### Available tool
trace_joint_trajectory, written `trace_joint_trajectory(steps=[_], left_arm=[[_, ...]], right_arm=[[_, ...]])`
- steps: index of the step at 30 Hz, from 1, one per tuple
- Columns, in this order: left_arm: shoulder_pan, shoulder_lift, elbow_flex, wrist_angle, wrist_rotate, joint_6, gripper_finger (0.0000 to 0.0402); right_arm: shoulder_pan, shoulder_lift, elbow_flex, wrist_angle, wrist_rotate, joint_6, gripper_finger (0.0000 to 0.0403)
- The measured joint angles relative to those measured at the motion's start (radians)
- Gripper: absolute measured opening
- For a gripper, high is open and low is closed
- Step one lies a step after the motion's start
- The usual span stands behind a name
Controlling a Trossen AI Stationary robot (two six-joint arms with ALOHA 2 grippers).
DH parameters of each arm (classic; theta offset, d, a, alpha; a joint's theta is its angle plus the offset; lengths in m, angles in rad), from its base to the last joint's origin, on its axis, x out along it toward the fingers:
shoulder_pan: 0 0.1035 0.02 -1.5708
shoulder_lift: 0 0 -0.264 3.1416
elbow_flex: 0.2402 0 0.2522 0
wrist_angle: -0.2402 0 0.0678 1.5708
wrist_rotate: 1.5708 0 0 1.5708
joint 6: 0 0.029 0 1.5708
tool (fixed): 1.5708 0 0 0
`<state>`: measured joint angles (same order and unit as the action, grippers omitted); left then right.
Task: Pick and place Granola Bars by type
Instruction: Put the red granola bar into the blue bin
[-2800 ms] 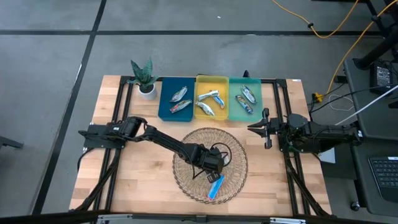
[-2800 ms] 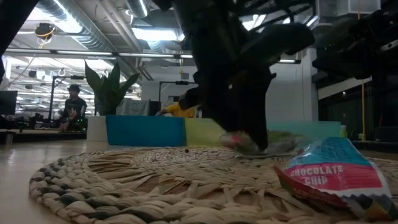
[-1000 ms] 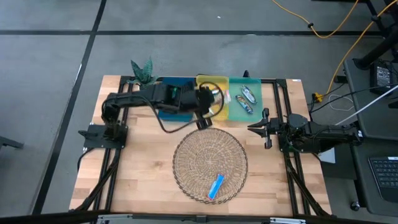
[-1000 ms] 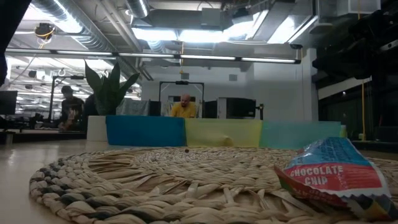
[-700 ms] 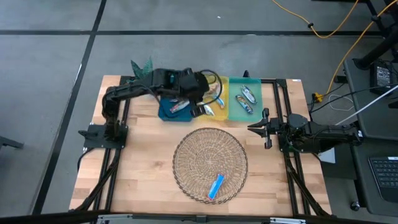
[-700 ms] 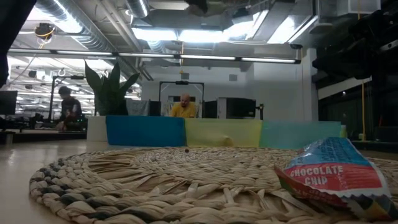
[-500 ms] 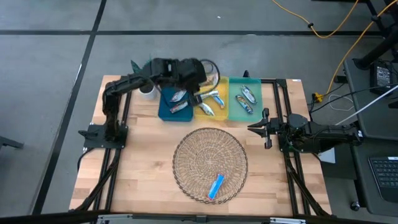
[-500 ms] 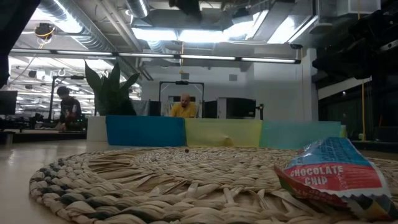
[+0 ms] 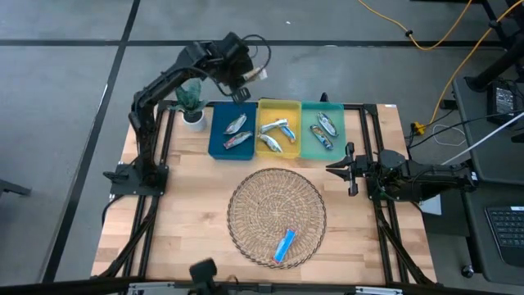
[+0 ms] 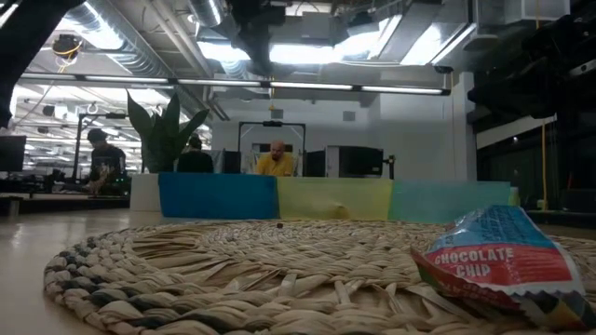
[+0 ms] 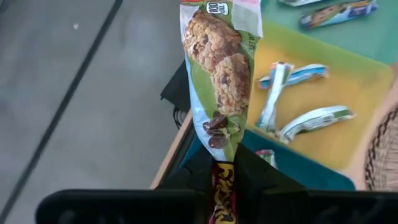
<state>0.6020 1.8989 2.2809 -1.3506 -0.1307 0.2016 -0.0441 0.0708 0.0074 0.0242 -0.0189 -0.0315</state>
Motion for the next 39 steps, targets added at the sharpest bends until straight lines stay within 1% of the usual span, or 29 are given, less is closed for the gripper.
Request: trace_joint_trajectory(steps=[4, 9, 17, 25, 34, 39], left_arm=[[0.064, 0.001, -0.080, 0.035, 0.056, 0.016, 0.0020], [0.106, 0.001, -0.220, 0.106, 0.058, 0.029, 0.0018], [0.135, 0.001, -0.428, 0.259, 0.058, 0.030, 0.0018], [0.147, 0.001, -0.563, 0.382, 0.048, 0.013, 0.0018], [0.148, 0.002, -0.694, 0.456, 0.047, 0.013, 0.0018], [0.149, 0.002, -0.748, 0.475, 0.041, 0.013, 0.0018]], right_arm=[[0.000, 0.000, 0.000, 0.000, 0.000, 0.000, 0.0049], [0.000, 0.000, 0.000, 0.000, 0.000, 0.000, 0.0048], [0.000, 0.000, 0.000, 0.000, 0.000, 0.000, 0.0048], [0.000, 0.000, 0.000, 0.000, 0.000, 0.000, 0.0048], [0.000, 0.000, 0.000, 0.000, 0.000, 0.000, 0.0048], [0.000, 0.000, 0.000, 0.000, 0.000, 0.000, 0.0049]])
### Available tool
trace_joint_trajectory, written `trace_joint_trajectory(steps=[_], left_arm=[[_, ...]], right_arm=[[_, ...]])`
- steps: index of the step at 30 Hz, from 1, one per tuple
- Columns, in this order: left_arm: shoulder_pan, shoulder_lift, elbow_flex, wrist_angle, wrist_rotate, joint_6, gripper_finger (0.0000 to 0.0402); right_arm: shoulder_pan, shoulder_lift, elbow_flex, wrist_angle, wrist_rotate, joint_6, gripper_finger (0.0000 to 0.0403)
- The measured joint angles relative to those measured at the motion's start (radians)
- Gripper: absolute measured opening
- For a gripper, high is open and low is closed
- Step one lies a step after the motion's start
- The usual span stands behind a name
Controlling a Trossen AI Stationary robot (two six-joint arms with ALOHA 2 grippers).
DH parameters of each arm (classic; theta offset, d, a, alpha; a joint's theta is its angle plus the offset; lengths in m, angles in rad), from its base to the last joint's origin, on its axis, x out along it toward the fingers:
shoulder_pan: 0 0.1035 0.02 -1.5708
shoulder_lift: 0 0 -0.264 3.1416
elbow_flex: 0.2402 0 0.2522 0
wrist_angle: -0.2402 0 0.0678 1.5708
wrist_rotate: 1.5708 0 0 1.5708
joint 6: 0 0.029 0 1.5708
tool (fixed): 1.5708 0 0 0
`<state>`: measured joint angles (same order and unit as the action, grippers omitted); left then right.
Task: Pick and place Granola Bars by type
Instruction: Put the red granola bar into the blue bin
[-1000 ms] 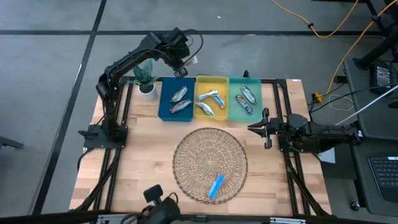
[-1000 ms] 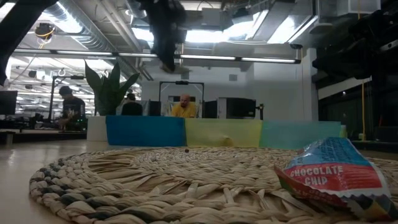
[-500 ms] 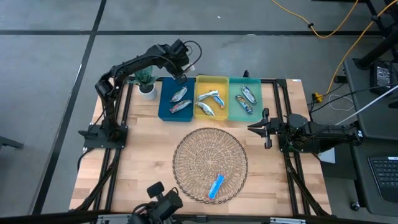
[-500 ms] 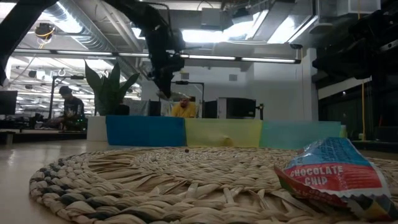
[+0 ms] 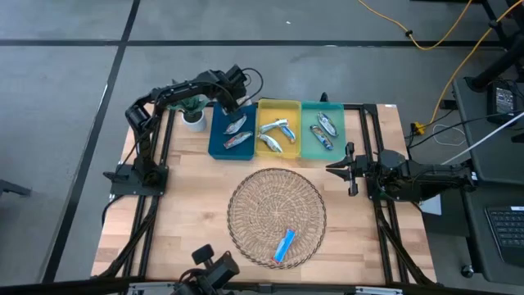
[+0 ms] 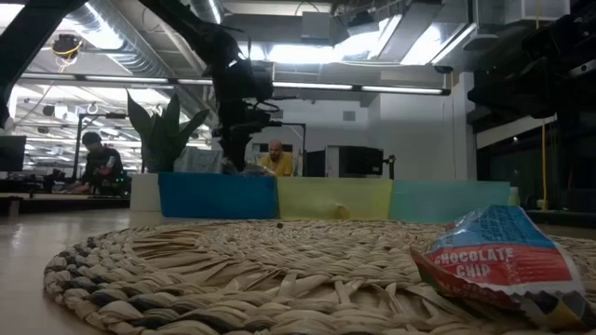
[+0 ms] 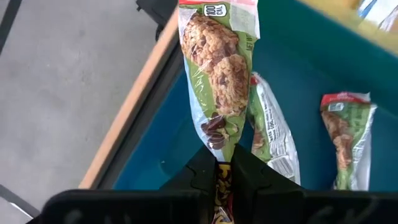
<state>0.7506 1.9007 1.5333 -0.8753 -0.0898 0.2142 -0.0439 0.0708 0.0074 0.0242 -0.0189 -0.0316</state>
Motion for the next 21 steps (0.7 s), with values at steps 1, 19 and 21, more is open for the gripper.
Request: trace_joint_trajectory(steps=[1, 19, 21], left_arm=[[0.000, 0.000, -0.012, 0.007, -0.002, 0.000, 0.0018], [-0.005, 0.000, -0.121, 0.015, -0.073, 0.000, 0.0018], [-0.005, 0.000, -0.121, 0.015, -0.073, -0.001, 0.0021]], right_arm=[[0.000, 0.000, 0.000, 0.000, 0.000, 0.000, 0.0049], [0.000, 0.000, 0.000, 0.000, 0.000, 0.000, 0.0049], [0.000, 0.000, 0.000, 0.000, 0.000, 0.000, 0.0049]])
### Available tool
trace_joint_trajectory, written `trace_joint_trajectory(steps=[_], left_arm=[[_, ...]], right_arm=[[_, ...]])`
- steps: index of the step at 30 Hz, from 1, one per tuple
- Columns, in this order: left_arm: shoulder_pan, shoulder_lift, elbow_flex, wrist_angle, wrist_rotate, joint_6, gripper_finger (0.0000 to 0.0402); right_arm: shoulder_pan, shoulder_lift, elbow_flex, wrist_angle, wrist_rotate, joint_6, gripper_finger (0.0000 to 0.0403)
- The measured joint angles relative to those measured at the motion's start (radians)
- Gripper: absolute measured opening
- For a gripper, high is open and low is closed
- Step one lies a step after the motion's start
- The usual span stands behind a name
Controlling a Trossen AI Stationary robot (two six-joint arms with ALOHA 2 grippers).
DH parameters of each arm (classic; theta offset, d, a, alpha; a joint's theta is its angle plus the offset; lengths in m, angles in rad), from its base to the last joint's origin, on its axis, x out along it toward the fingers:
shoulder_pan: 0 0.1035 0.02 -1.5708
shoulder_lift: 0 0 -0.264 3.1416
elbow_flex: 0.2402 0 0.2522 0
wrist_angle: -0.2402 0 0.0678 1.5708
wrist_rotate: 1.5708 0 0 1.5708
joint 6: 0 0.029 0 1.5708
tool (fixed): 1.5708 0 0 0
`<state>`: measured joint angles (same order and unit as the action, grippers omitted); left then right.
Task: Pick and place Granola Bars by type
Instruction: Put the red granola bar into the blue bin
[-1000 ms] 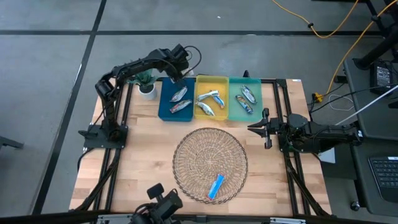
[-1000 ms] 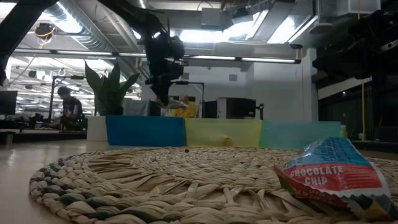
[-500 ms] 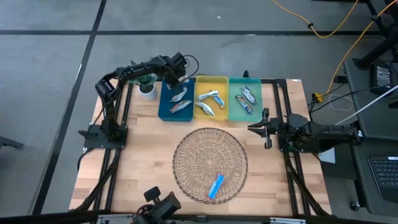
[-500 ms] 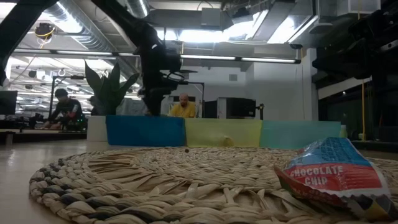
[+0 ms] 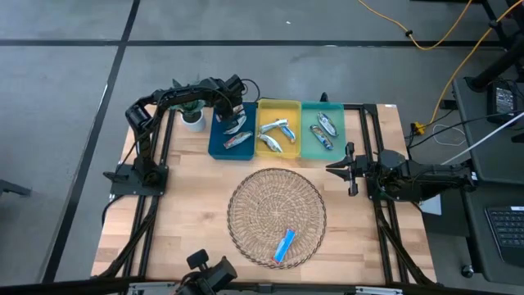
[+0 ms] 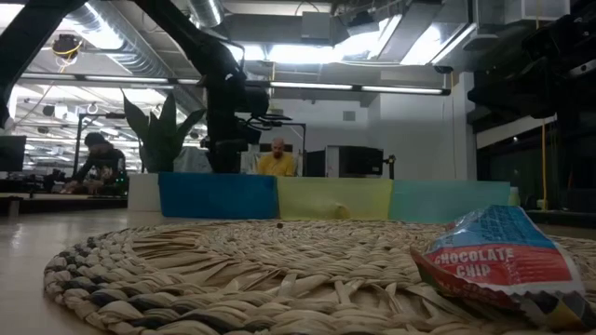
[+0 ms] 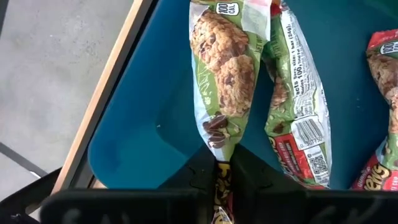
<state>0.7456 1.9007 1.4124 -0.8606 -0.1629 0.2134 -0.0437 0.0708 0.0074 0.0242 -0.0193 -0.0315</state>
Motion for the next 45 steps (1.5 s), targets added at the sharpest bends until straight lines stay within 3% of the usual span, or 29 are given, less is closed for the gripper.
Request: trace_joint_trajectory(steps=[20, 45], left_arm=[[-0.093, -0.006, 0.036, -0.023, -0.080, 0.015, 0.0129], [-0.394, -0.007, 0.285, -0.068, -0.053, -0.004, 0.0139]], right_arm=[[0.000, 0.000, 0.000, 0.000, 0.000, 0.000, 0.0049], [0.000, 0.000, 0.000, 0.000, 0.000, 0.000, 0.0048]])
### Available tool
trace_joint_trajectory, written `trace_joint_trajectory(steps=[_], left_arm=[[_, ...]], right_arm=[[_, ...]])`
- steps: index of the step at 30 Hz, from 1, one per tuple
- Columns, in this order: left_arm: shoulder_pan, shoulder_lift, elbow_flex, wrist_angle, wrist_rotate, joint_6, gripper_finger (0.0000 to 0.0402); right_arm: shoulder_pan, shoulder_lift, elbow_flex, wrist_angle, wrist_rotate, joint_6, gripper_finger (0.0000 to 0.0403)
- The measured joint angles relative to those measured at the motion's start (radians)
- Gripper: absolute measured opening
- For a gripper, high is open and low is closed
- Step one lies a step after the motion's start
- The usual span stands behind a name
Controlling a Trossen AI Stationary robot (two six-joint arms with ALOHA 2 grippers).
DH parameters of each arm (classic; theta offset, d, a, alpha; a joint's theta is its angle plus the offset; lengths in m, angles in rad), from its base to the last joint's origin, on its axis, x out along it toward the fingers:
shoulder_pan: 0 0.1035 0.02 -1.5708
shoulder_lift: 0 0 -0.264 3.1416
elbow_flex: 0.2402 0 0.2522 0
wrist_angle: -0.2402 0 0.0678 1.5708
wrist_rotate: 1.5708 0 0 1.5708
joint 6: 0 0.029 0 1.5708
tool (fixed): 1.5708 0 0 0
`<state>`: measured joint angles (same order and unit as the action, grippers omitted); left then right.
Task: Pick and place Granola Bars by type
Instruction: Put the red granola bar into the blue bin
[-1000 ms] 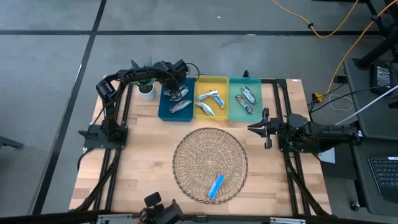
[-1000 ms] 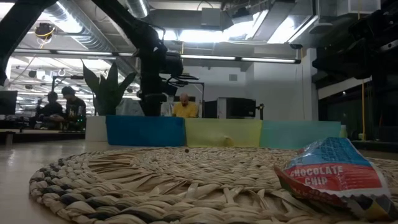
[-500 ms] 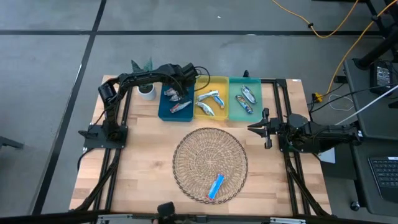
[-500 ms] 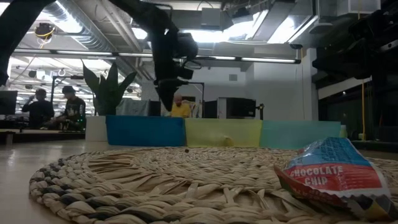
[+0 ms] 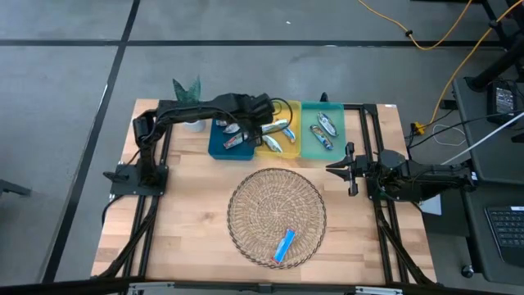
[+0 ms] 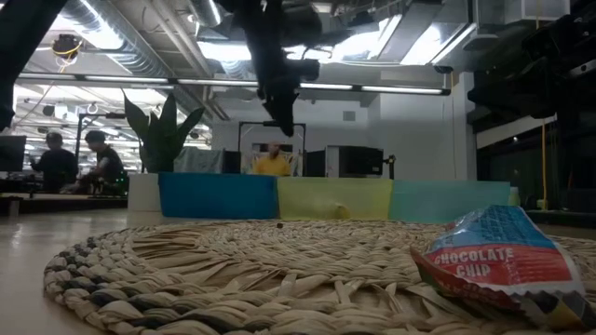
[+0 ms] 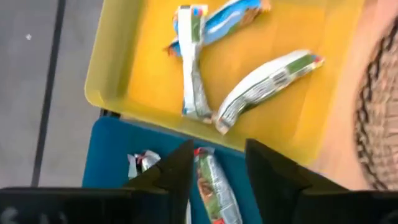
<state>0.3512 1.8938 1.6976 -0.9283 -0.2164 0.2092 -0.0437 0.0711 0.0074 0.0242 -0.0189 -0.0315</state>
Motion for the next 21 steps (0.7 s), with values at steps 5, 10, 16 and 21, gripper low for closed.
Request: trace_joint_trajectory(steps=[5, 10, 16, 21], left_arm=[[-0.061, -0.001, 0.047, -0.027, 0.001, -0.071, 0.0139], [-0.142, -0.001, 0.094, -0.044, 0.001, -0.130, 0.0139], [-0.254, -0.001, 0.161, -0.050, 0.001, -0.219, 0.0139], [-0.359, -0.001, 0.222, -0.050, 0.001, -0.252, 0.0139]], right_arm=[[0.000, 0.000, 0.000, 0.000, 0.000, 0.000, 0.0048], [0.000, 0.000, 0.000, 0.000, 0.000, 0.000, 0.0048], [0.000, 0.000, 0.000, 0.000, 0.000, 0.000, 0.0048], [0.000, 0.000, 0.000, 0.000, 0.000, 0.000, 0.0048]])
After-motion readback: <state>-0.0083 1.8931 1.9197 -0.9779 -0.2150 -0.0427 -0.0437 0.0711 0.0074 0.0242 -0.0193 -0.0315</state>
